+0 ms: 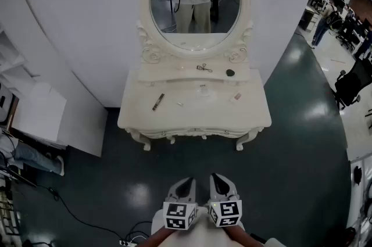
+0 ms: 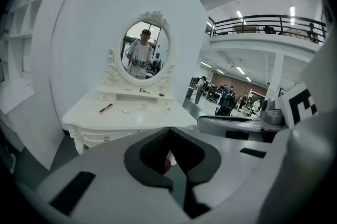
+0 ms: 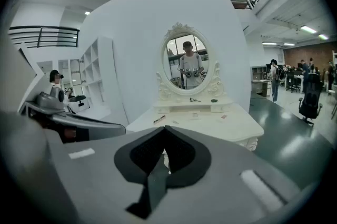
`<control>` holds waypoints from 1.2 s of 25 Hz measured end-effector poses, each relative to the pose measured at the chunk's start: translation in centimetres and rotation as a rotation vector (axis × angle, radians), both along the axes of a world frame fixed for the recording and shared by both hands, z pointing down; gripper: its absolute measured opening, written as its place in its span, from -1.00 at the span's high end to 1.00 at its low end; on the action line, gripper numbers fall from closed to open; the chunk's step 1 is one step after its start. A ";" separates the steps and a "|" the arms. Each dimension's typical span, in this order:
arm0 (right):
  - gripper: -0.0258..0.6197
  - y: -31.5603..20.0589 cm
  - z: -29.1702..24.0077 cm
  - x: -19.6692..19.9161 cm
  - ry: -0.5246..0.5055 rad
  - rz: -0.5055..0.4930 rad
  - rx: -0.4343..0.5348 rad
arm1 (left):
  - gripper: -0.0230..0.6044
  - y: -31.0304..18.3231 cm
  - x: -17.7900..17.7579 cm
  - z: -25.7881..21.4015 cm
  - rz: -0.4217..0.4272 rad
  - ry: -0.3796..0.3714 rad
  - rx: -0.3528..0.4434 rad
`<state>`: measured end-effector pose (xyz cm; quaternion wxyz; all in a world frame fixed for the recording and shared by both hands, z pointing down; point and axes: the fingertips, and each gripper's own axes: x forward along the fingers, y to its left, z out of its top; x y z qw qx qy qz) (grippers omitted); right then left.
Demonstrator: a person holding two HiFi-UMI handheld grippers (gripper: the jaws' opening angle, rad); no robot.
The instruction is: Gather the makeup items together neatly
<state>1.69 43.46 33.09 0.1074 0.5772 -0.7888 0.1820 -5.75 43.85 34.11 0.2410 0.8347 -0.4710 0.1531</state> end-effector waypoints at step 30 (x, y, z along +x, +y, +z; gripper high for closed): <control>0.91 0.7 1.4 13.5 -0.156 -0.152 -0.023 | 0.89 2.1 14.2 1.7 -0.085 -0.088 -0.030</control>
